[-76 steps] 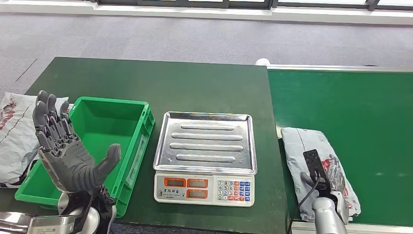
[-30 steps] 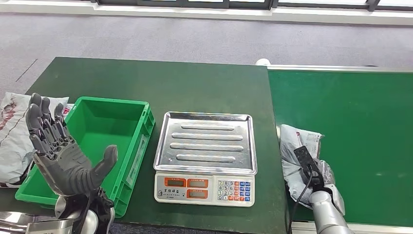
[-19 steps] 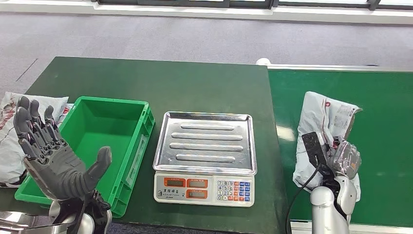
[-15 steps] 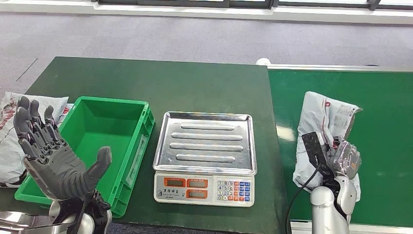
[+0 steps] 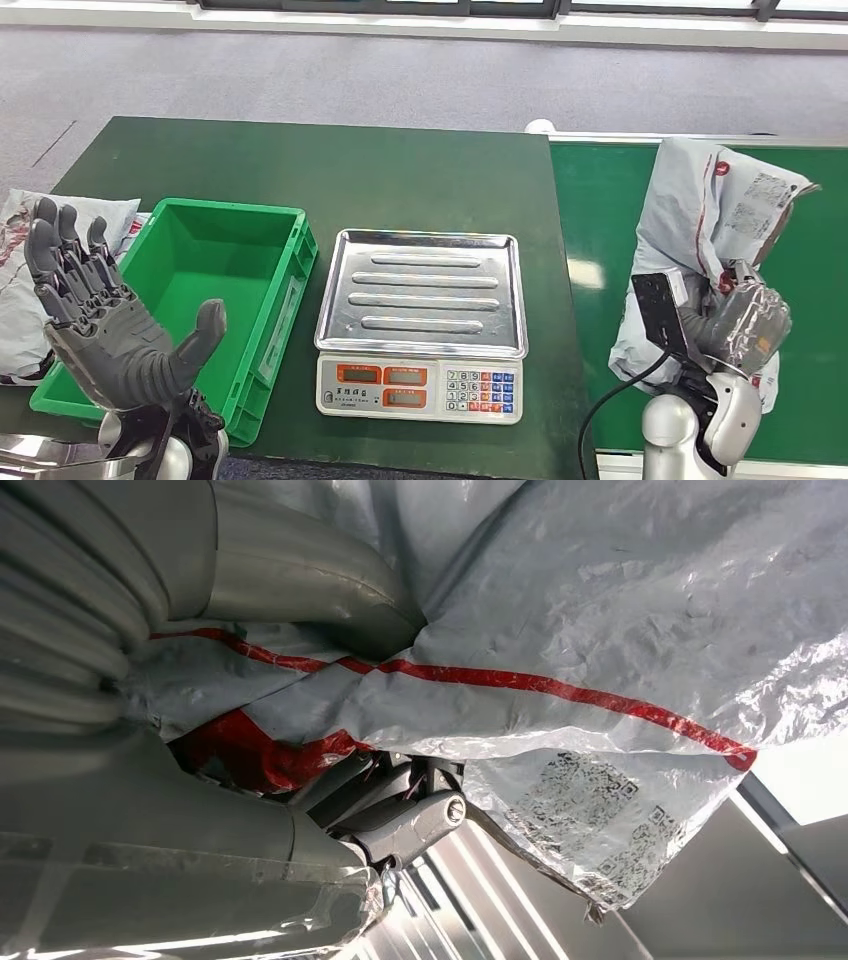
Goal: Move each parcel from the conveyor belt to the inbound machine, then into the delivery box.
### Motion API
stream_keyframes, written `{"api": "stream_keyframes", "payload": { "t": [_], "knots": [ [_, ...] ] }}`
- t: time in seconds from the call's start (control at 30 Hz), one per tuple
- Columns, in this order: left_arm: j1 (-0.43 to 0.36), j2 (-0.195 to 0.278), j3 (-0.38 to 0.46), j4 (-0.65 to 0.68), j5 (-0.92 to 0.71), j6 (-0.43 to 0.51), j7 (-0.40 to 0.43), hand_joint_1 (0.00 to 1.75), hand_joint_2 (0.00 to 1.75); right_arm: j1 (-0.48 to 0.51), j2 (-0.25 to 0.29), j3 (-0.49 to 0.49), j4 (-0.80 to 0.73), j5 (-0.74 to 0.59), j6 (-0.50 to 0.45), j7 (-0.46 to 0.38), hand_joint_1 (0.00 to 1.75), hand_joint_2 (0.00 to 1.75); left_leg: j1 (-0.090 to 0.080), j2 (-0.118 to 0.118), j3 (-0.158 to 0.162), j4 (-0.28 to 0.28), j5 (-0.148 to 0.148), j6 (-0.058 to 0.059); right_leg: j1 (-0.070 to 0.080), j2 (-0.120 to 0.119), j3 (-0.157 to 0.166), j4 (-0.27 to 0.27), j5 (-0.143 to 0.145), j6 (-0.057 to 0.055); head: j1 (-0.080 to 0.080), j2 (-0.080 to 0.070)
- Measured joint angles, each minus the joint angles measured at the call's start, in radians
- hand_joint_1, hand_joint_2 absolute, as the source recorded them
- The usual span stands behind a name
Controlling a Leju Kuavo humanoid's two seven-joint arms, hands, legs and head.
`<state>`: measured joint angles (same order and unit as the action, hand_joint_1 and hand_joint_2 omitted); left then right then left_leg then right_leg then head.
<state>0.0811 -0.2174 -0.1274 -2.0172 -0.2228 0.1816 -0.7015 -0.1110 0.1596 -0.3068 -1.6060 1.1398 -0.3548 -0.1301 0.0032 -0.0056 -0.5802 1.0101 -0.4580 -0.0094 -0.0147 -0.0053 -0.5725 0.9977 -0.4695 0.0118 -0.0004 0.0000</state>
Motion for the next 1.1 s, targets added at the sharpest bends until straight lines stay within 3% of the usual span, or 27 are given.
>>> {"api": "stream_keyframes", "payload": {
  "t": [0.13, 0.33, 0.67, 1.1],
  "knots": [
    [-0.004, 0.0, 0.0, 0.002, 0.008, -0.003, 0.0, 0.0, 1.75, 0.019, 0.011, 0.027, -0.047, -0.006, -0.02, -0.021, 1.75, 1.75, 0.0, 0.0, 0.0, 0.0, 0.0, 0.0, 0.0, 0.0, 0.0, 0.0, 0.0, 0.0, 0.0, 0.0],
    [-0.037, -0.004, 0.0, 0.023, 0.019, -0.019, 0.0, 0.0, 1.75, 0.007, 0.017, 0.14, -0.062, 0.02, 0.04, -0.028, 1.75, 1.75, 0.0, 0.001, 0.0, 0.0, 0.0, 0.0, 0.0, 0.001, 0.0, 0.0, 0.0, 0.0, 0.0, 0.0],
    [-0.067, -0.013, 0.0, 0.051, 0.019, -0.017, 0.0, 0.0, 1.75, -0.089, 0.017, 0.384, 0.092, 0.027, 0.08, -0.01, 1.75, 1.75, 0.0, 0.0, 0.0, 0.0, 0.001, 0.0, 0.0, 0.001, 0.0, 0.001, 0.001, 0.0, 0.0, 0.0],
    [-0.069, -0.014, 0.0, 0.062, 0.022, -0.013, 0.0, 0.0, 1.75, -0.121, 0.017, 0.469, 0.181, 0.005, 0.088, -0.013, 1.75, 1.75, 0.0, 0.0, -0.001, 0.0, 0.001, 0.0, 0.0, 0.001, -0.001, 0.0, 0.001, 0.0, 0.0, 0.0]
  ]
}}
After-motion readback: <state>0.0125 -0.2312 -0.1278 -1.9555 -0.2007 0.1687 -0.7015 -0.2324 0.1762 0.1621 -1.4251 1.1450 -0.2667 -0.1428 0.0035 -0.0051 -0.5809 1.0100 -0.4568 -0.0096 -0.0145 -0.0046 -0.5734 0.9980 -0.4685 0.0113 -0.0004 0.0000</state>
